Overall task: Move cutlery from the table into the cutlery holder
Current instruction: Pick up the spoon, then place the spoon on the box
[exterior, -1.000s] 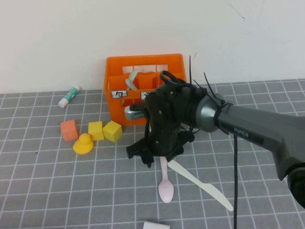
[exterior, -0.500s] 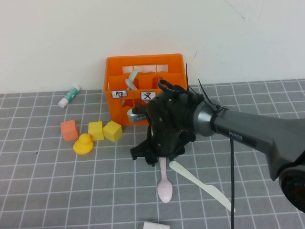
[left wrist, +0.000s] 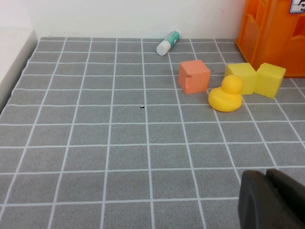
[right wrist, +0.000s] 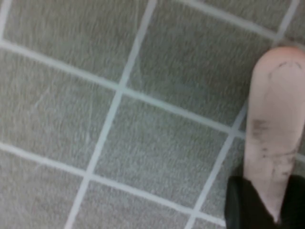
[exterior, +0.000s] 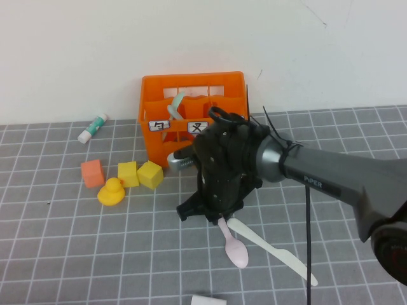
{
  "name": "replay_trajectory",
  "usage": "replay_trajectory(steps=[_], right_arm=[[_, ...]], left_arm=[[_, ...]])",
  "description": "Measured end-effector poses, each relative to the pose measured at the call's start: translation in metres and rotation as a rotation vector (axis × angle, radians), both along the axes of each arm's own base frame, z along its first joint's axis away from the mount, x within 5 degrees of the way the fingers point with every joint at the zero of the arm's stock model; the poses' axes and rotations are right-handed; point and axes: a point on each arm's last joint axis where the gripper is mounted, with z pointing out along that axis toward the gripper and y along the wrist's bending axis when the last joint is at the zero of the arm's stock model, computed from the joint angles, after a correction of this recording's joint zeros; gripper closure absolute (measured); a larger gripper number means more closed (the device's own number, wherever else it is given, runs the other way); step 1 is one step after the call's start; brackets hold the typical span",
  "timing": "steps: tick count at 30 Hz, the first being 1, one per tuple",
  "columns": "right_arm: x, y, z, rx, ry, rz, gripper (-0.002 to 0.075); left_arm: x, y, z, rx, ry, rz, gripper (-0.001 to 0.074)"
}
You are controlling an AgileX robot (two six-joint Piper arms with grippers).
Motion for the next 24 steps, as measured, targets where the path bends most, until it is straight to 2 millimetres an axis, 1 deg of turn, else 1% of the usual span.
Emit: replay_trajectory(steps=[4, 8, 12, 16, 18, 21, 24], right_arm=[[-0.002, 0.002, 0.0, -0.01, 0.004, 0.034, 0.0572], [-0.007, 0.005, 0.01, -0.004, -0.002, 0.084, 0.0572], [-0.011, 0.007, 0.038, 0.05, -0.06, 0.118, 0.0572], [-0.019, 0.001, 0.067, 0.153, -0.173, 0.136, 0.0572], [-0.023, -0.003, 0.075, 0.214, -0.235, 0.143, 0.0572], [-0.036, -0.012, 0.084, 0.327, -0.331, 0.152, 0.0572], [-0.046, -0.019, 0.094, 0.462, -0.462, 0.155, 0.0572]], left_arm=[[0.0, 0.0, 0.0, 0.0, 0.0, 0.0, 0.0736], [0.0, 0.0, 0.0, 0.0, 0.0, 0.0, 0.0736], [0.0, 0.0, 0.0, 0.0, 0.0, 0.0, 0.0736], [0.0, 0.0, 0.0, 0.0, 0.0, 0.0, 0.0736], [0.0, 0.0, 0.0, 0.0, 0.0, 0.0, 0.0736], [0.0, 0.0, 0.0, 0.0, 0.0, 0.0, 0.0736], [0.0, 0.0, 0.0, 0.0, 0.0, 0.0, 0.0736]])
